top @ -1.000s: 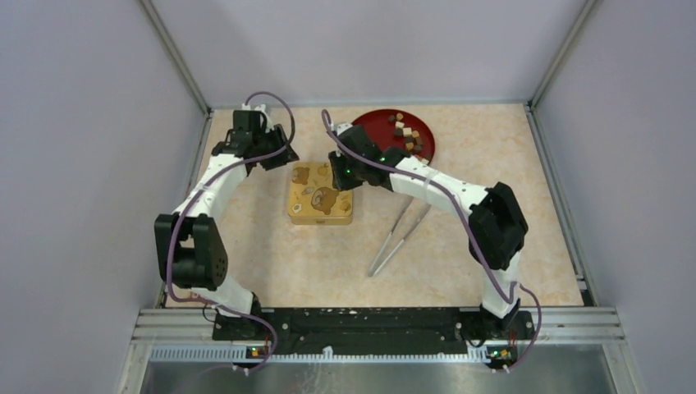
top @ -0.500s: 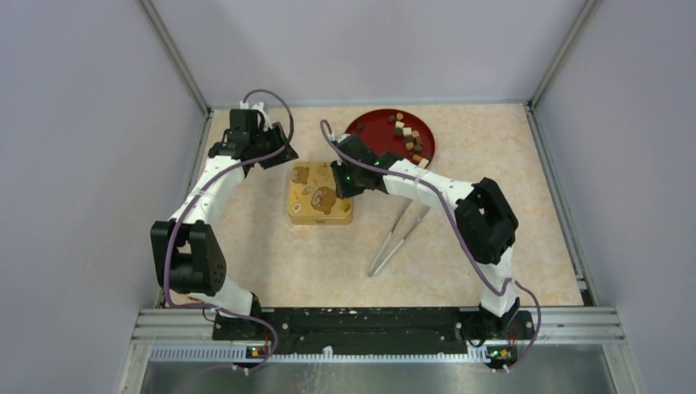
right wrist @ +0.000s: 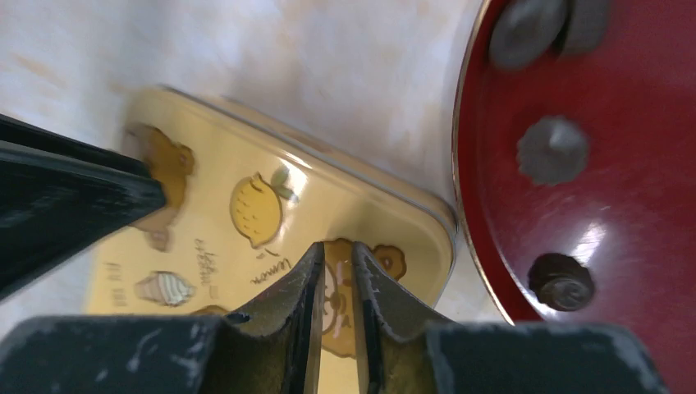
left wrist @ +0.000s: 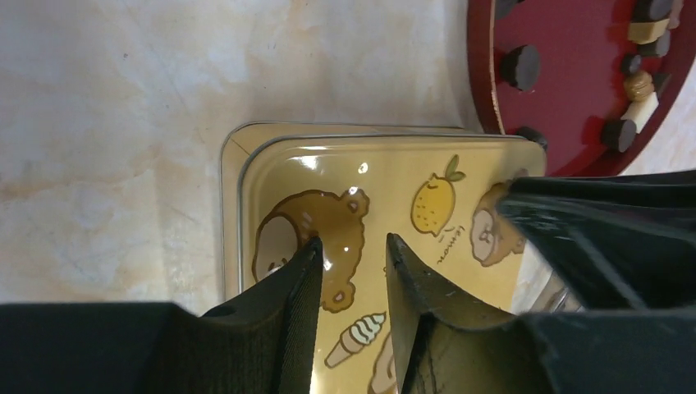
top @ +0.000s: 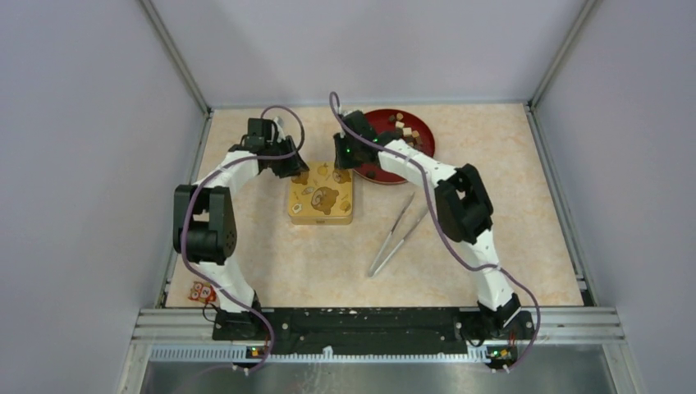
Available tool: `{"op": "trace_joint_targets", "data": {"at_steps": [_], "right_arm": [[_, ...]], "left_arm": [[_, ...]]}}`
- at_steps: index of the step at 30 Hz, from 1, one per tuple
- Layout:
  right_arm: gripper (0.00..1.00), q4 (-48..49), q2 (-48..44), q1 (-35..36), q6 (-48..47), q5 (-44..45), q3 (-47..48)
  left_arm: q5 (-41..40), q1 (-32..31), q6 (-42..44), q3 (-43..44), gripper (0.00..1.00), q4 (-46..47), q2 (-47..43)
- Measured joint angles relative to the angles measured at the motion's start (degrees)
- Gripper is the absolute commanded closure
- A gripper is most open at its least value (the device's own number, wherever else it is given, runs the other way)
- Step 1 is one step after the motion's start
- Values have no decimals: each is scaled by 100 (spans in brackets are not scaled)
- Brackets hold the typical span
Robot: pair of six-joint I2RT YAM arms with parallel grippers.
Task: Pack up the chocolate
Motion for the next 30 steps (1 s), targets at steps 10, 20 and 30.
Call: {"op": "trace_joint_targets", "data": {"at_steps": [10, 20, 30], "right_arm": [[83, -9, 450, -15, 201, -343, 105], [82, -243, 153, -13, 192, -306, 328], [82, -203, 157, -4, 214, -413, 203]], "left_arm": [[310, 0, -214, 37, 59, 542, 439], [-378, -9, -101, 195, 57, 92, -269], [-439, -35, -142, 131, 59, 446, 426]]}}
